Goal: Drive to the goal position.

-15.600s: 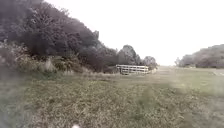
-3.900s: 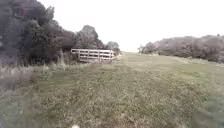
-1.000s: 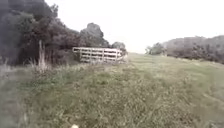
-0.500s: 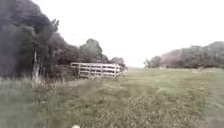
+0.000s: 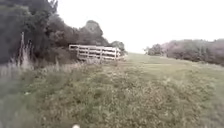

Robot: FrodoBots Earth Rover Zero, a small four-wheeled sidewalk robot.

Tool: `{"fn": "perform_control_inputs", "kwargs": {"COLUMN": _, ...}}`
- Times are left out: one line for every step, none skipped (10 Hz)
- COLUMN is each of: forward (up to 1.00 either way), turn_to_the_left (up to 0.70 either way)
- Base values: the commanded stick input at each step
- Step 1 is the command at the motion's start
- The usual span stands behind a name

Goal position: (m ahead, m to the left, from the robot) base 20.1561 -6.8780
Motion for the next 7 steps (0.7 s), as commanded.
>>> {"fn": "perform_control_inputs", "kwargs": {"forward": 0.7, "turn_to_the_left": -0.14}}
{"fn": "perform_control_inputs", "kwargs": {"forward": 0.7, "turn_to_the_left": -0.14}}
{"fn": "perform_control_inputs", "kwargs": {"forward": 0.7, "turn_to_the_left": -0.14}}
{"fn": "perform_control_inputs", "kwargs": {"forward": 0.7, "turn_to_the_left": -0.14}}
{"fn": "perform_control_inputs", "kwargs": {"forward": 0.7, "turn_to_the_left": -0.14}}
{"fn": "perform_control_inputs", "kwargs": {"forward": 0.7, "turn_to_the_left": -0.14}}
{"fn": "perform_control_inputs", "kwargs": {"forward": 0.7, "turn_to_the_left": -0.14}}
